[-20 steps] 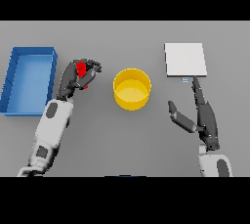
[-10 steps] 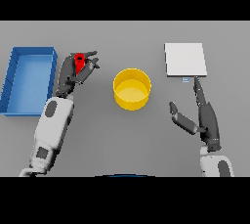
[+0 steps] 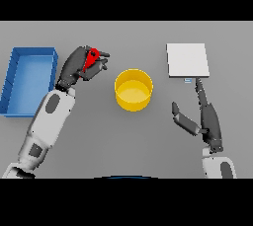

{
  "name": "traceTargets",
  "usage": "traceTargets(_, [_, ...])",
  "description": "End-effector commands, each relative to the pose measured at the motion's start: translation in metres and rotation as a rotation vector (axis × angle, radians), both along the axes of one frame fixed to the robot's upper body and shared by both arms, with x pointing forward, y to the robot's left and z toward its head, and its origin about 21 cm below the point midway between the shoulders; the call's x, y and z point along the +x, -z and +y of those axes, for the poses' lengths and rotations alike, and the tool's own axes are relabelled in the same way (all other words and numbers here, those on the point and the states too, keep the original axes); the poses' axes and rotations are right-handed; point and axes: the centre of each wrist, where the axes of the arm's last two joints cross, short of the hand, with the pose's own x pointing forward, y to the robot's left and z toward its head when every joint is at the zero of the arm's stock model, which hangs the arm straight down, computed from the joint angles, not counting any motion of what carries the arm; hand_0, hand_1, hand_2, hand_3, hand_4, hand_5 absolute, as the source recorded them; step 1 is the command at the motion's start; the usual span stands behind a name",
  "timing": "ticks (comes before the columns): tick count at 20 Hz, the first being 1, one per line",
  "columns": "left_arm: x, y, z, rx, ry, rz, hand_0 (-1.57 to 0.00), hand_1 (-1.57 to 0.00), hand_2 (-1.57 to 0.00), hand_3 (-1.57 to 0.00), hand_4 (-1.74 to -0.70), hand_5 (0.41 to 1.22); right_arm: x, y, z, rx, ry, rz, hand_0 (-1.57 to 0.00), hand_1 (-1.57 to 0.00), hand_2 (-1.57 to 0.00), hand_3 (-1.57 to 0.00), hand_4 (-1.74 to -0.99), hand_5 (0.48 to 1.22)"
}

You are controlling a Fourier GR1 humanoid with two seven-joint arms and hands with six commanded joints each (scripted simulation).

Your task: Pick up the red beaker and tilt it to pour out 1 green nut into yellow bowl. Pick up the yellow bowl and place it on the metallic measuring scale.

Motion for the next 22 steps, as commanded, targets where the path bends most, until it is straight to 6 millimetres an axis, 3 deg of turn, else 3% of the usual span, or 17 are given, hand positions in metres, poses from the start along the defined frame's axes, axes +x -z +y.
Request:
traceTargets(1, [0.0, -0.002, -0.001, 0.026, 0.005, 0.001, -1.56, -1.56, -1.56, -1.56, -1.73, 1.111, 0.0, 0.0, 0.001, -0.001, -0.002, 0.007, 0.0, 0.0, 0.0, 0.0, -1.256, 0.678])
traceTargets(3, [0.0, -0.008, -0.005, 0.086, 0.015, -0.003, -1.57, -1.57, -1.57, -1.56, -1.73, 1.114, 0.0, 0.0, 0.004, 0.005, -0.009, 0.008, 0.0, 0.0, 0.0, 0.0, -1.254, 0.68])
traceTargets(9, [0.007, -0.026, -0.027, 0.546, 0.07, -0.081, -1.57, -1.57, -1.57, -1.57, -1.74, 1.127, 0.0, -0.007, 0.007, 0.017, -0.007, 0.005, 0.0, 0.0, 0.0, 0.0, -1.256, 0.69])
traceTargets(14, [0.011, -0.031, -0.042, 0.835, 0.139, -0.163, -1.57, -1.57, -1.57, -1.57, -1.74, 1.19, -0.005, -0.005, 0.006, 0.023, -0.02, 0.004, 0.0, 0.0, 0.0, 0.0, -1.274, 0.704])
traceTargets(16, [0.015, -0.037, -0.045, 0.928, 0.189, -0.197, -1.57, -1.57, -1.57, -1.57, -1.65, 1.201, -0.002, -0.005, 0.011, 0.028, -0.016, 0.011, 0.0, 0.0, 0.0, 0.0, -1.284, 0.705])
traceTargets(17, [0.016, -0.041, -0.048, 0.973, 0.214, -0.209, -1.57, -1.57, -1.57, -1.57, -1.67, 1.205, -0.004, -0.002, 0.009, 0.037, -0.013, 0.005, 0.0, 0.0, 0.0, 0.0, -1.283, 0.702])
traceTargets(21, [0.021, -0.052, -0.071, 1.181, 0.33, -0.257, -1.57, -1.57, -1.57, -1.28, -1.7, 1.215, -0.001, 0.0, 0.007, 0.07, 0.003, 0.008, 0.0, 0.0, 0.0, 0.0, -1.292, 0.678])
traceTargets(22, [0.02, -0.051, -0.076, 1.224, 0.374, -0.266, -1.57, -1.57, -1.57, -1.34, -1.71, 1.216, 0.001, -0.002, 0.007, 0.077, 0.007, 0.0, 0.0, 0.0, 0.0, 0.0, -1.294, 0.672])
